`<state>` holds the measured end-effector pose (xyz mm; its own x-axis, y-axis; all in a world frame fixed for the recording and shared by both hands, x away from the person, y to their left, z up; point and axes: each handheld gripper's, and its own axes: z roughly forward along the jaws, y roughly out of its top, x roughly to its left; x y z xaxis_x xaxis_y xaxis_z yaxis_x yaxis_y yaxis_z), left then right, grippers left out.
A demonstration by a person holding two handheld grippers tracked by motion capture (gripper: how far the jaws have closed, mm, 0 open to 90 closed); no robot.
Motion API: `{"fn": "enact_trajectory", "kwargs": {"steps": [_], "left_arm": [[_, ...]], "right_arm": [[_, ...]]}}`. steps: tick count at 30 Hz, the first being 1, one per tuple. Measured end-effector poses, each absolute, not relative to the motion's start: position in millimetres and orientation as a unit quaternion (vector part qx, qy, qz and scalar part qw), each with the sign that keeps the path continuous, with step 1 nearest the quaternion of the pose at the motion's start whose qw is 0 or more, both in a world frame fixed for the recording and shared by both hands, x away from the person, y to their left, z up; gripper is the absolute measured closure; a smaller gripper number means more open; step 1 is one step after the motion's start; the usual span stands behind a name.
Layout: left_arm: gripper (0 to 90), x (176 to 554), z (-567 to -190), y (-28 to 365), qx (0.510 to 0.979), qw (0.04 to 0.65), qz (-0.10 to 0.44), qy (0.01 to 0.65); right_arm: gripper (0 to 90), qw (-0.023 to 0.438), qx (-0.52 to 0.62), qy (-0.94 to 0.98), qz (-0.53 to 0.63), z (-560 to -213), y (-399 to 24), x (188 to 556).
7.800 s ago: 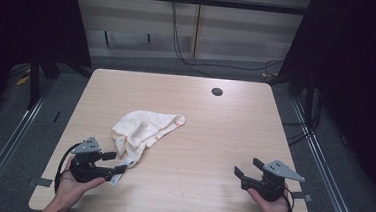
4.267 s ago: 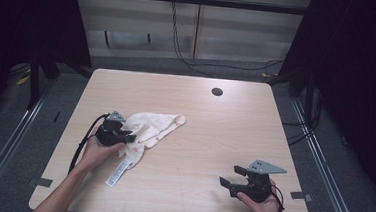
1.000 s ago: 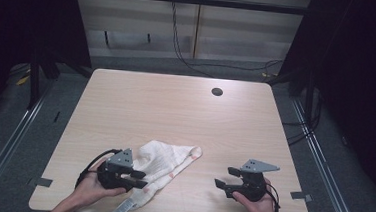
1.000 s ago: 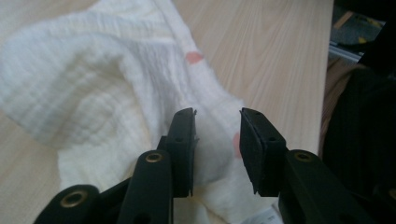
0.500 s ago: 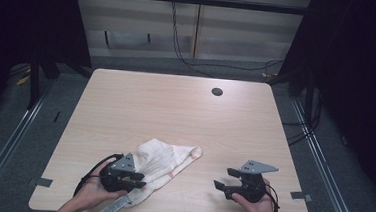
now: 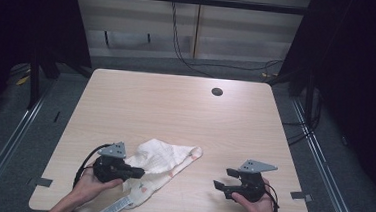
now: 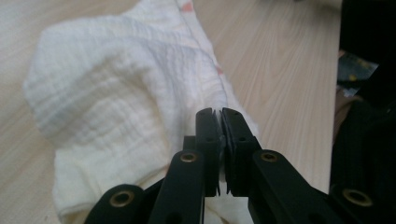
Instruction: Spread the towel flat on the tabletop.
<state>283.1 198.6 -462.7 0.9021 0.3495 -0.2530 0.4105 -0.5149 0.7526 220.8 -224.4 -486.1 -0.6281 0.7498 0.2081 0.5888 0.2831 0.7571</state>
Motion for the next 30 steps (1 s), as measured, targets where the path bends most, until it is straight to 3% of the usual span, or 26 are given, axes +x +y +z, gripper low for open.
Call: {"fn": "enact_trajectory", "kwargs": {"steps": [4,13,16,30], "left_arm": [[86.4,285.5,-455.9,204.9,0.861,0.456,-0.026,0.225],[86.5,294.8,-439.7,231.4,0.829,0.495,0.005,0.26],[86.4,296.2,-446.9,239.4,0.825,0.492,0.013,0.278],[86.1,306.5,-459.3,242.5,0.825,0.477,0.018,0.301]], "right_arm": [[36.8,0.076,0.41,0.801,0.43,-481.3,-219.7,219.9],[35.3,0.07,0.388,0.809,0.436,-469.0,-207.9,225.9],[46.5,0.07,0.373,0.811,0.444,-464.4,-203.2,245.4],[53.1,0.079,0.356,0.819,0.443,-475.0,-177.9,304.1]]}}
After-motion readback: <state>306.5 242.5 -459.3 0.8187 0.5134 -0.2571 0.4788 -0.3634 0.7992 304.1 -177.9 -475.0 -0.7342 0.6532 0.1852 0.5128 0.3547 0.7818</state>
